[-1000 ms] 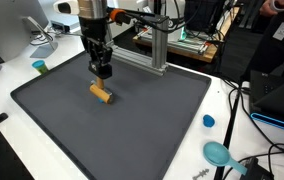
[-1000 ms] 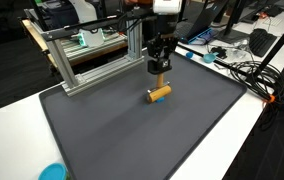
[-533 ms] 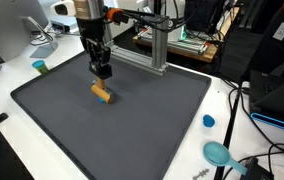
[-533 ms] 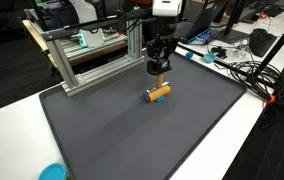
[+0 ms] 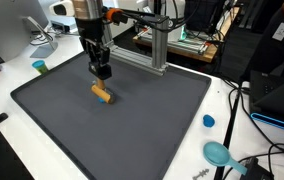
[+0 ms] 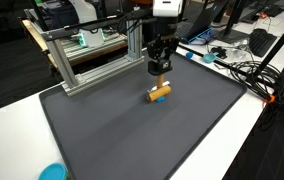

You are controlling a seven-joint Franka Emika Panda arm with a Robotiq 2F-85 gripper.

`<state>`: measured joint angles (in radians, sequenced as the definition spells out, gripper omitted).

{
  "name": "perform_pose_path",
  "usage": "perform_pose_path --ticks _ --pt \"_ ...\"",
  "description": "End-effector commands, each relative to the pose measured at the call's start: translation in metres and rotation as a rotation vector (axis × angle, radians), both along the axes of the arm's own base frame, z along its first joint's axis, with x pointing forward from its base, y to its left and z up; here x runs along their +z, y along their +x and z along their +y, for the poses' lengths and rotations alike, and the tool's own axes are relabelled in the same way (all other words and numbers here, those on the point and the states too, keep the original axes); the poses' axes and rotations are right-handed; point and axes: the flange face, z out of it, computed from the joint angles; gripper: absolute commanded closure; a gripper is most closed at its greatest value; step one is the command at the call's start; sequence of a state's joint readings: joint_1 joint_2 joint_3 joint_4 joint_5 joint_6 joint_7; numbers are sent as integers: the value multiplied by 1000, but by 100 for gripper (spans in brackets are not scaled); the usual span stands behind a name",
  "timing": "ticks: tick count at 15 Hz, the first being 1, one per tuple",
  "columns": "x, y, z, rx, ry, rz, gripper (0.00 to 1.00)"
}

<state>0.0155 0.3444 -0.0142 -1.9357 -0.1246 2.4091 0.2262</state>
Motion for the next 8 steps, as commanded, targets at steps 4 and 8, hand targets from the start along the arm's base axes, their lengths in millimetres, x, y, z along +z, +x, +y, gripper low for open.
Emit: perform_pose_path --ticks 4,8 --pt "-27 -2 -24 65 169 -16 78" --pt "-39 -6 -47 50 237 17 78"
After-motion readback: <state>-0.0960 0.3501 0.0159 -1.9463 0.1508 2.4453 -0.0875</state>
